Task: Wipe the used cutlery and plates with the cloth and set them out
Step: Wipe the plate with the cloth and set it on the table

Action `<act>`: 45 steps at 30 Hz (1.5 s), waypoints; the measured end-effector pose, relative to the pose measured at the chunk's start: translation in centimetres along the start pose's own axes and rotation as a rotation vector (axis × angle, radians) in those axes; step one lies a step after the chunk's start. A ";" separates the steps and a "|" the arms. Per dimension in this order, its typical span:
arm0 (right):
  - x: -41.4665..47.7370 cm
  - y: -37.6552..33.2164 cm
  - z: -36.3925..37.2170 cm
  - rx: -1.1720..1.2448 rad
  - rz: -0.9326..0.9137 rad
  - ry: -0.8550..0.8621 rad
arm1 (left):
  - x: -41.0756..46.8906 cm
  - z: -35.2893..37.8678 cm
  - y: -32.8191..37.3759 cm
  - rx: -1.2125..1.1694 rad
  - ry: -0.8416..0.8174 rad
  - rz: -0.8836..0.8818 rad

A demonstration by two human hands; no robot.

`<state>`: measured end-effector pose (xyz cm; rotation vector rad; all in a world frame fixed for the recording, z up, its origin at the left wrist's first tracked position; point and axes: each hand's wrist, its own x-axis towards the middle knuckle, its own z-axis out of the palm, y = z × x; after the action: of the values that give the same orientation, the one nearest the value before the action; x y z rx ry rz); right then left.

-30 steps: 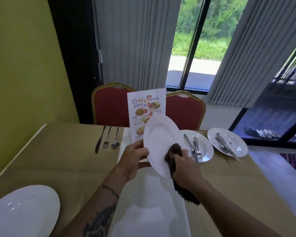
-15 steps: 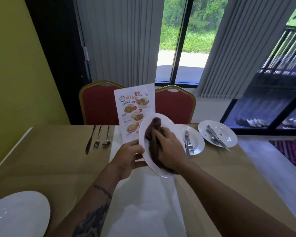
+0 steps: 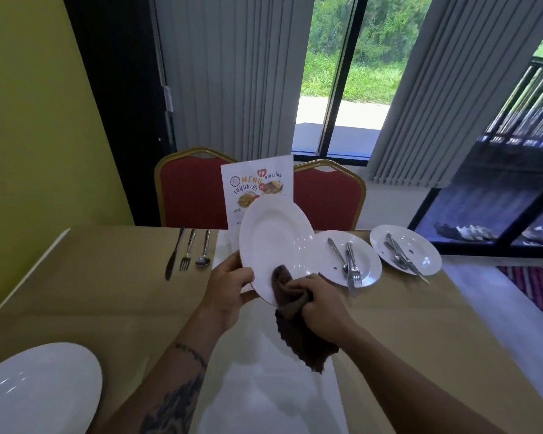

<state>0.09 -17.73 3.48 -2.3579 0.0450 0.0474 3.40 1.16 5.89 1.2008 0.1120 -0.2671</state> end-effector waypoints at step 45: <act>0.2 -4.0 3.3 -0.163 -0.338 0.215 | -1.0 -2.8 -0.7 -0.205 0.047 -0.104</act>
<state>0.46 -12.57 3.92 -2.4919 -0.2621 -0.3799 2.38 3.65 4.53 0.9990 0.2381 -0.3109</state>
